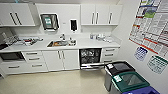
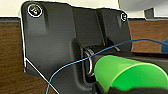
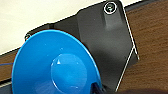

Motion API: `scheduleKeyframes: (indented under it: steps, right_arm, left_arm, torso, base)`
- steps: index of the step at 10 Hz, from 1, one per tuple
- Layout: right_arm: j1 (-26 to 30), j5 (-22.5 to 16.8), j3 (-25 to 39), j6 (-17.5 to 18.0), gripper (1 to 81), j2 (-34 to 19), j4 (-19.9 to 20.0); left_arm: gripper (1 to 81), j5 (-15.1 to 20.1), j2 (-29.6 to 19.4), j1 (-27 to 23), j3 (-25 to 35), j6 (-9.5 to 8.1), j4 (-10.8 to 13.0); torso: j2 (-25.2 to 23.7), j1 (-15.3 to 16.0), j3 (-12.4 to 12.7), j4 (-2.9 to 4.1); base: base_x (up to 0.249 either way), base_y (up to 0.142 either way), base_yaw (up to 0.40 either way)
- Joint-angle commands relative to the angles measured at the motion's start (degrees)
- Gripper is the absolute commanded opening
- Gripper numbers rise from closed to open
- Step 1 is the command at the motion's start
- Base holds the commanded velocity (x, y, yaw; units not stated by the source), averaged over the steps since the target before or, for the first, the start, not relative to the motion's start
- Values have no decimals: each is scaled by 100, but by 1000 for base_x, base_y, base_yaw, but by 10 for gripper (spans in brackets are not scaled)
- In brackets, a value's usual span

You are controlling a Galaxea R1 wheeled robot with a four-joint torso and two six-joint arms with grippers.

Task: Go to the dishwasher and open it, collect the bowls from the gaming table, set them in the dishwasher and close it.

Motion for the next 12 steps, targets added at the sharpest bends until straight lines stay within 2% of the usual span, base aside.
scheduleKeyframes:
  steps: [1, 12]
  right_arm:
    - [217, -377, 13, -1, 10, -112, -55]
    - [217, -385, 4, -1, 10, -112, -55]
  left_arm:
    - [10, 135, -43, -167, 19, -2, -52]
    - [10, 135, -43, -167, 19, -2, -70]
  torso:
    - [0, 0, 0, 0]
    - [-2, -4, -2, 0]
  base:
    - [222, 0, 0]
    - [198, 11, 0]
